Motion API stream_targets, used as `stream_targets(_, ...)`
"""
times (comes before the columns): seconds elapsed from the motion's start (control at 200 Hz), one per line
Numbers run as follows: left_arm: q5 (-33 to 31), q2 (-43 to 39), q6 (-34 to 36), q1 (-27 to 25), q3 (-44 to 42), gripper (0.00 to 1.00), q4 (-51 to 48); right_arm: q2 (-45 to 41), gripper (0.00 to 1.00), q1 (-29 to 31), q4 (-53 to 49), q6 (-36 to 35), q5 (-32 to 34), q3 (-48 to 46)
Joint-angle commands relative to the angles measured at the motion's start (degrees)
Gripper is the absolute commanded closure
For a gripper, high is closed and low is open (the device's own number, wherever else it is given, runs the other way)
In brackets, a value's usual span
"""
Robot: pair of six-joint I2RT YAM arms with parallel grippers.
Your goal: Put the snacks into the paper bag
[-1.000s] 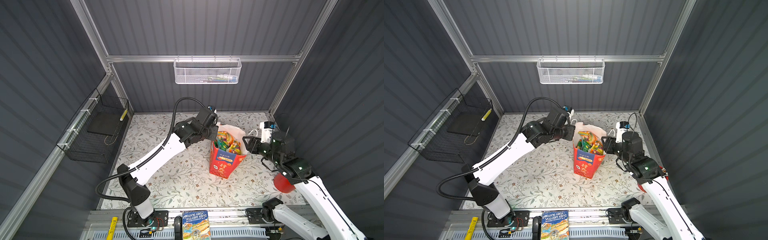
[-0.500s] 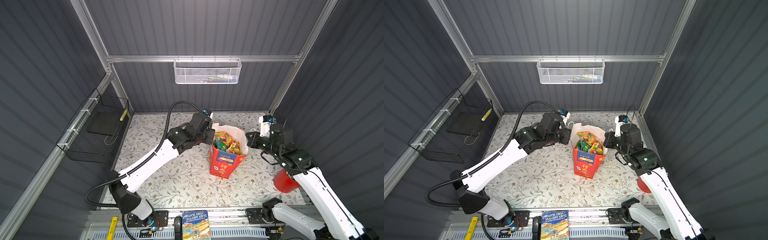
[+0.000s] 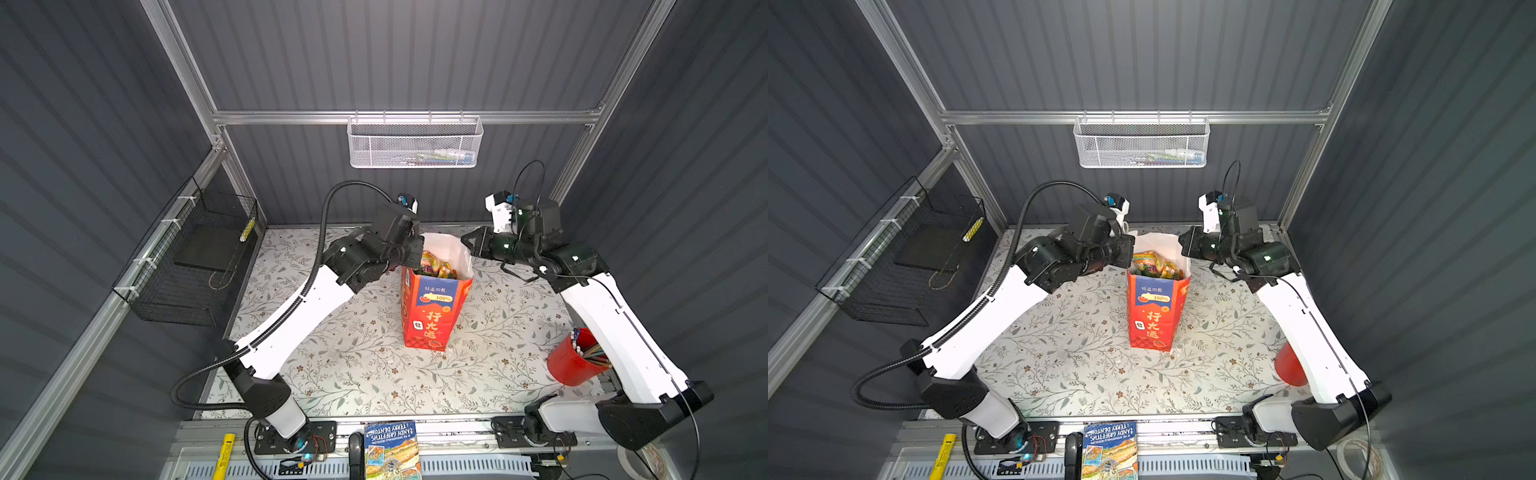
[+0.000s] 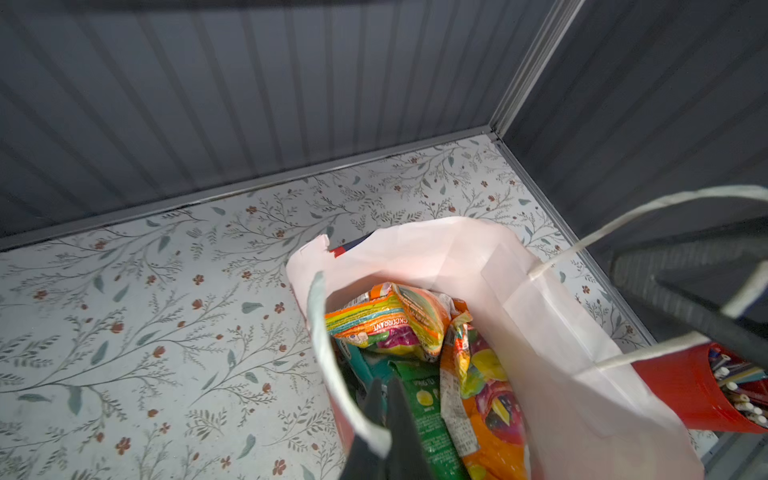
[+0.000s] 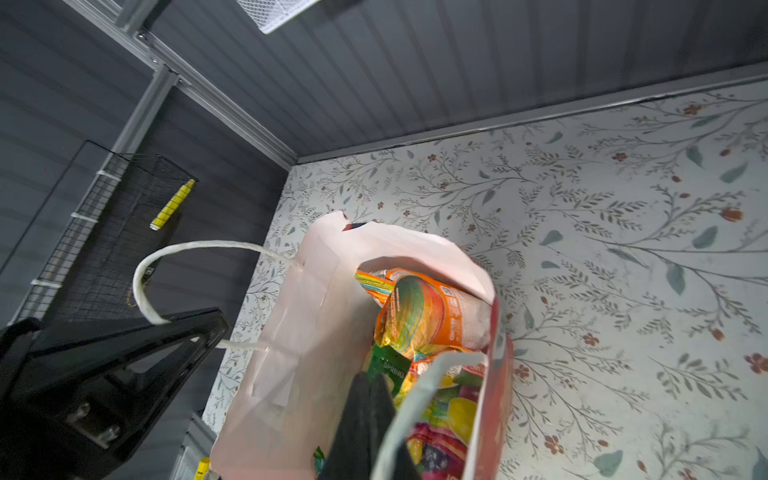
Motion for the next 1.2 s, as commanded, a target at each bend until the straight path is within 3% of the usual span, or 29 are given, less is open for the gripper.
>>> stream_targets(0.0, -5.82, -4.91, 1.46, -0.04, -2.85, 1.00, 4.67, -1.53, 1.00, 0.55, 5.25, 0.67, -2.96, 1.09)
stream_targets(0.225, -8.79, -13.97, -0.52, 0.10, -22.28, 1.00, 10.51, -9.28, 1.00, 4.09, 15.83, 3.26, -1.77, -19.63)
stream_targets(0.415, -9.71, -14.32, -1.93, 0.61, -24.19, 1.00, 8.07, -11.01, 0.96, 5.36, 17.46, 4.60, -1.47, -23.24)
stream_targets(0.495, -8.79, -15.90, -2.17, 0.66, -25.21, 0.83, 9.38, -10.53, 0.84, 5.89, 16.09, 4.74, -1.55, -21.44)
stream_targets(0.58, -8.78, -16.99, -2.30, 0.59, -25.73, 0.56, 9.72, -9.93, 0.55, 6.63, 14.80, 4.52, -1.57, -19.72)
stream_targets(0.665, -9.00, -17.54, -2.37, 0.62, -25.64, 0.29, 9.05, -9.15, 0.36, 6.69, 13.50, 5.38, -2.58, -18.21)
stream_targets(0.771, -8.24, -18.80, -2.37, 0.63, -25.48, 0.01, 7.29, -9.82, 0.03, 6.68, 12.08, 6.19, -2.62, -16.91)
stream_targets(0.946, -5.05, -26.11, -3.87, 0.62, -28.96, 0.00, 7.35, -16.79, 0.01, 6.80, 11.78, 5.66, -0.62, -18.71)
stream_targets(1.021, -3.16, -31.28, -5.67, 0.63, -34.23, 0.00, 8.77, -20.34, 0.01, 6.80, 11.55, 3.92, 1.26, -20.35)
stream_targets(1.196, -4.72, -44.12, -9.59, 0.60, -43.94, 0.00, 9.92, -30.18, 0.01, 6.80, 12.26, 1.27, 12.94, -28.62)
